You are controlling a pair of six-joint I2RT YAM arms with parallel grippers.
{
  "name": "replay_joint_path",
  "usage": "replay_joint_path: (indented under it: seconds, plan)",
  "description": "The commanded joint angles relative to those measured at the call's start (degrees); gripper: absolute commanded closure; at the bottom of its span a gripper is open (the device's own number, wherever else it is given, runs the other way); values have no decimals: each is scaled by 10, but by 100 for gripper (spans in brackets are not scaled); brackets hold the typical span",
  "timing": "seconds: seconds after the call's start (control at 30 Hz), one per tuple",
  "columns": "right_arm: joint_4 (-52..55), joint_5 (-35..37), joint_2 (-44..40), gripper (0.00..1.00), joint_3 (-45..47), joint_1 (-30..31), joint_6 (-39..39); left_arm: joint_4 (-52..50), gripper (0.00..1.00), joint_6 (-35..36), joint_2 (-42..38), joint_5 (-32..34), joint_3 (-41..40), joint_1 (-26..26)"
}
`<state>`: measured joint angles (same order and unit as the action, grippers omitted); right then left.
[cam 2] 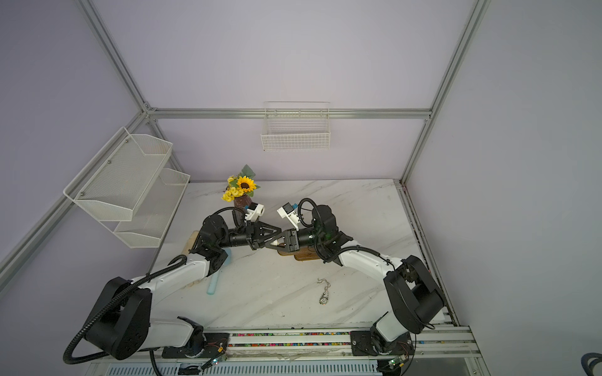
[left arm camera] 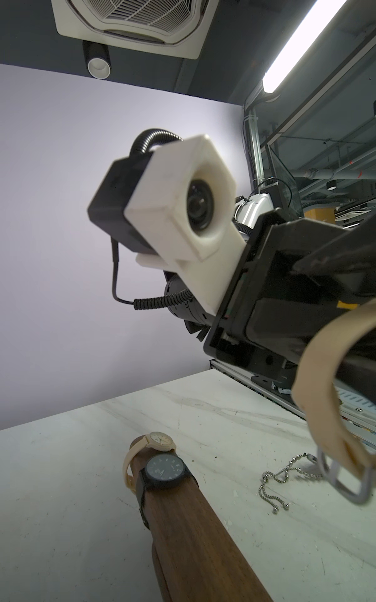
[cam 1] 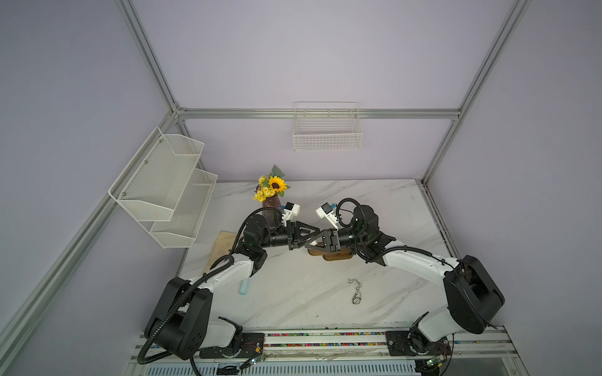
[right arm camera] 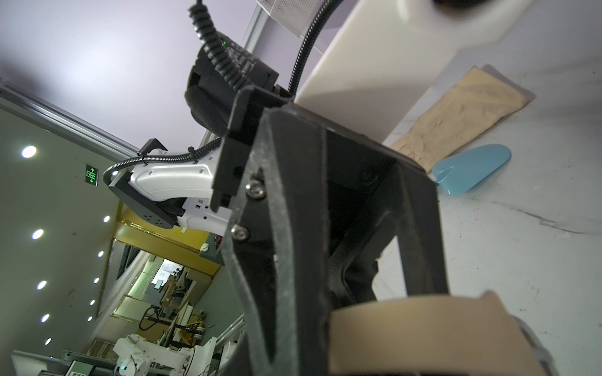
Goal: Place watch on stand
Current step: Pick up the watch at the center of the board.
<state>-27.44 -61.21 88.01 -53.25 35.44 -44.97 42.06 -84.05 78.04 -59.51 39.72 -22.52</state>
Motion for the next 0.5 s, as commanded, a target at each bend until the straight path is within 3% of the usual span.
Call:
replay_joint_path:
  seconds: [0.0, 0.2, 0.47]
  plan:
    - [-6, 11, -3, 69, 9, 2, -24, 69, 72, -9, -14, -19, 4, -6]
    - [-40, -1, -7, 66, 32, 3, -57, 71, 82, -12, -12, -14, 9, -6]
    - [-44, 0, 2, 65, 56, 4, -59, 111, 85, -53, 1, -4, 8, -2]
